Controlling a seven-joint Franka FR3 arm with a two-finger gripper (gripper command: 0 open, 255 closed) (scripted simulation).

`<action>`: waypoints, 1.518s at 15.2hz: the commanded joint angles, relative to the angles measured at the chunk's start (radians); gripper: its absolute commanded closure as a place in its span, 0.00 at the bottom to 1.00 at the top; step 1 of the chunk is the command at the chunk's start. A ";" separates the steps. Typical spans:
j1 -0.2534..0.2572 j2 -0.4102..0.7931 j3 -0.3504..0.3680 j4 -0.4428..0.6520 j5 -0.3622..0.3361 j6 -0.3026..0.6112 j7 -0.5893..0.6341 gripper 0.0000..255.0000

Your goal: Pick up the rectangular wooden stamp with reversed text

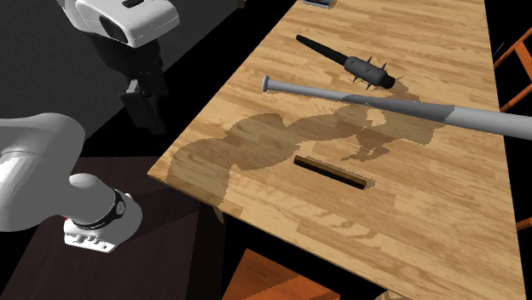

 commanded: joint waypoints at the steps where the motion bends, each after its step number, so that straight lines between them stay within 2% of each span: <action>1: 0.000 0.000 0.000 0.000 0.000 0.000 0.000 0.00; 12: -0.055 0.353 0.120 0.039 0.039 0.307 0.236 0.00; 23: -0.100 0.778 0.185 0.242 -0.030 0.512 0.485 0.00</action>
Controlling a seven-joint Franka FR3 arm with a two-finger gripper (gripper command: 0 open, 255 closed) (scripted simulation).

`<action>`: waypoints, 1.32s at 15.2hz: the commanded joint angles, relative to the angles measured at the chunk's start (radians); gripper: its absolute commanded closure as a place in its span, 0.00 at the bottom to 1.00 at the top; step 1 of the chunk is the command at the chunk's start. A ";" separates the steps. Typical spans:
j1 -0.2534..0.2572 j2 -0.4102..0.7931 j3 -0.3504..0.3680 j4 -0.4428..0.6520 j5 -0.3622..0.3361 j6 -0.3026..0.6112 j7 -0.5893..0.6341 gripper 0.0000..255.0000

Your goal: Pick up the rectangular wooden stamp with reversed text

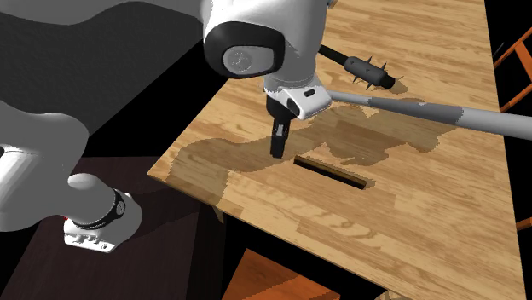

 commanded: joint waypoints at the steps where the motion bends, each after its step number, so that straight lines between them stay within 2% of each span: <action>1: -0.004 0.082 0.005 0.054 -0.021 0.024 0.049 0.00; 7: 0.003 0.320 -0.008 0.236 -0.082 0.067 0.175 0.00; 13: 0.022 0.541 -0.041 0.446 -0.121 0.067 0.267 0.00; 20: 0.025 0.585 -0.047 0.414 -0.131 0.142 0.273 0.00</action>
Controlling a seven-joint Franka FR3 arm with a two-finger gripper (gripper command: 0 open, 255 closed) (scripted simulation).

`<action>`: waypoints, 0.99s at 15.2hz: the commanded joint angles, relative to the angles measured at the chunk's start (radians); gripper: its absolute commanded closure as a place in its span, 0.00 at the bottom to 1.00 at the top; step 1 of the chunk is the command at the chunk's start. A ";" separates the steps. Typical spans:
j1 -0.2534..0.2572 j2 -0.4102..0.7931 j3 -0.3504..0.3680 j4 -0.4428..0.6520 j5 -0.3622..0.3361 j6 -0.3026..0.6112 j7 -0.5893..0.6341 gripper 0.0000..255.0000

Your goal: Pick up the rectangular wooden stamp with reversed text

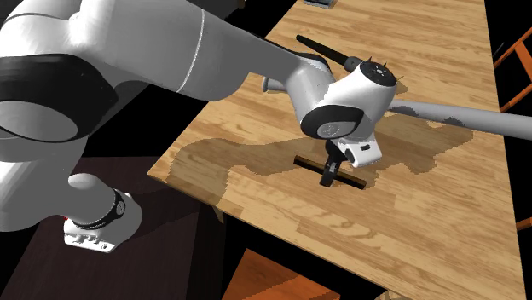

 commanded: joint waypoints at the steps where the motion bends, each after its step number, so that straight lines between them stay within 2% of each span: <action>1: 0.001 0.015 -0.002 -0.002 -0.003 0.017 0.001 0.00; 2: 0.001 0.015 -0.002 -0.002 -0.003 0.017 0.001 0.00; 3: 0.000 0.012 -0.002 -0.005 -0.003 0.018 0.000 1.00; 12: 0.001 0.015 -0.002 -0.001 -0.003 0.017 0.001 1.00; 15: -0.001 -0.005 0.001 0.010 0.001 -0.015 -0.002 1.00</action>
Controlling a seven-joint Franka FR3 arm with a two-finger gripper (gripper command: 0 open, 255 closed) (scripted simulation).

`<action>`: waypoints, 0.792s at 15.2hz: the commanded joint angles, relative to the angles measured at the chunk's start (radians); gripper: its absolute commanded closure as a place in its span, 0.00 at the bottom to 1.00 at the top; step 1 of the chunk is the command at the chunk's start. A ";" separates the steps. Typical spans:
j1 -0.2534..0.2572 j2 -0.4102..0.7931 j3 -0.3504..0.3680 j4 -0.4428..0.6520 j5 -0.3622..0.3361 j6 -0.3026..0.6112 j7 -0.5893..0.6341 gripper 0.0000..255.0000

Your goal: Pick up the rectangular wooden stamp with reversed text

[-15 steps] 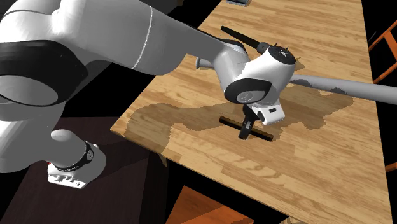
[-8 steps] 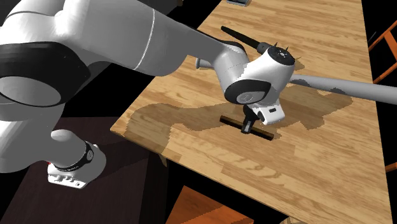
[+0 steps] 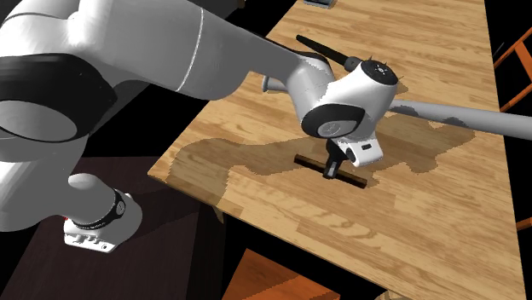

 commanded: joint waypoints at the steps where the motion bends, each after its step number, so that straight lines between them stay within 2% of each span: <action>1: 0.000 -0.010 0.001 0.008 0.002 -0.019 -0.001 1.00; 12: -0.004 -0.069 0.008 0.073 0.017 -0.142 -0.009 1.00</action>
